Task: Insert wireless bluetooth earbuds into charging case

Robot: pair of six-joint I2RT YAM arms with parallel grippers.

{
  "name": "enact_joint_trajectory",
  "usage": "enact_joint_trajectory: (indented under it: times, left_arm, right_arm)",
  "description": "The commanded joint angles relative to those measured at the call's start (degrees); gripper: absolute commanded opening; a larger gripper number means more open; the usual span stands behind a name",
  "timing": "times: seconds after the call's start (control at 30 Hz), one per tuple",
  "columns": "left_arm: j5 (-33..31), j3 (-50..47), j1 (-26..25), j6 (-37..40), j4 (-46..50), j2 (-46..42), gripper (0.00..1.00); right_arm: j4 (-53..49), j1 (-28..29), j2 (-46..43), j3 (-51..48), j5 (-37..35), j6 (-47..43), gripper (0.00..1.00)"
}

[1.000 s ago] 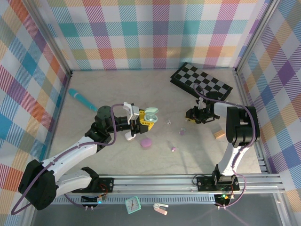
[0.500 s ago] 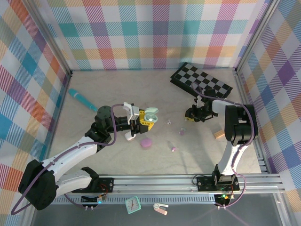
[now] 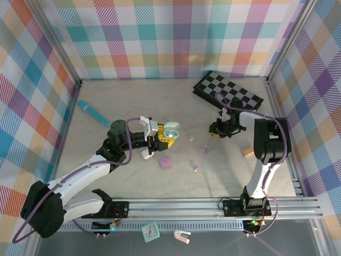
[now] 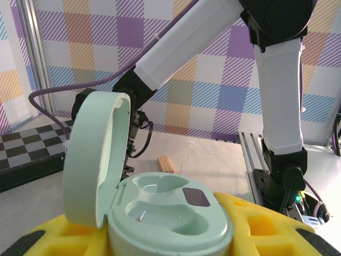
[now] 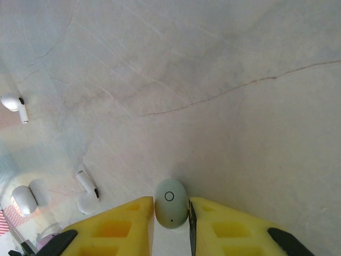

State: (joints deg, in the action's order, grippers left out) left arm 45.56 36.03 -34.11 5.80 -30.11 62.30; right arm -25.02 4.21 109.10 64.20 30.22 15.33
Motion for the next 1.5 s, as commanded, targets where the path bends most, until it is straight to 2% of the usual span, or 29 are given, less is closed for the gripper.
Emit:
enact_joint_trajectory:
  times: [0.0,0.13,0.27,0.4,0.8,1.03,1.23,1.47]
  left_arm:
    - [1.32,0.0,-0.26,1.42,-0.57,-0.93,0.36]
    - [1.27,-0.17,-0.26,1.57,-0.31,-1.27,0.36]
    - [1.19,-0.17,-0.25,1.68,0.0,-1.58,0.36]
    - [1.19,-0.08,-0.26,1.71,-0.07,-1.56,0.36]
    - [1.15,-0.17,-0.26,1.92,0.05,-1.77,0.36]
    - [1.25,-0.17,-0.23,1.85,-0.09,-1.76,0.36]
    - [1.25,-0.08,-0.26,1.84,-0.12,-1.58,0.36]
    - [1.27,-0.07,-0.26,1.85,-0.21,-1.4,0.36]
  right_arm:
    - [-1.7,0.43,1.38,1.45,-0.42,-1.19,0.23]
    - [-1.73,0.43,1.46,1.61,-0.79,-0.99,0.22]
    - [-2.6,1.01,1.64,2.16,-1.69,-1.4,0.27]
    - [-3.59,1.77,1.91,2.95,-2.71,-1.83,0.28]
    - [-5.13,2.09,3.03,4.7,-3.85,-1.29,0.22]
    - [-5.25,2.21,3.58,5.62,-4.98,-0.09,0.29]
    - [-5.49,2.33,4.17,6.55,-5.78,0.63,0.28]
    - [-5.07,2.47,4.16,6.56,-5.88,0.75,0.22]
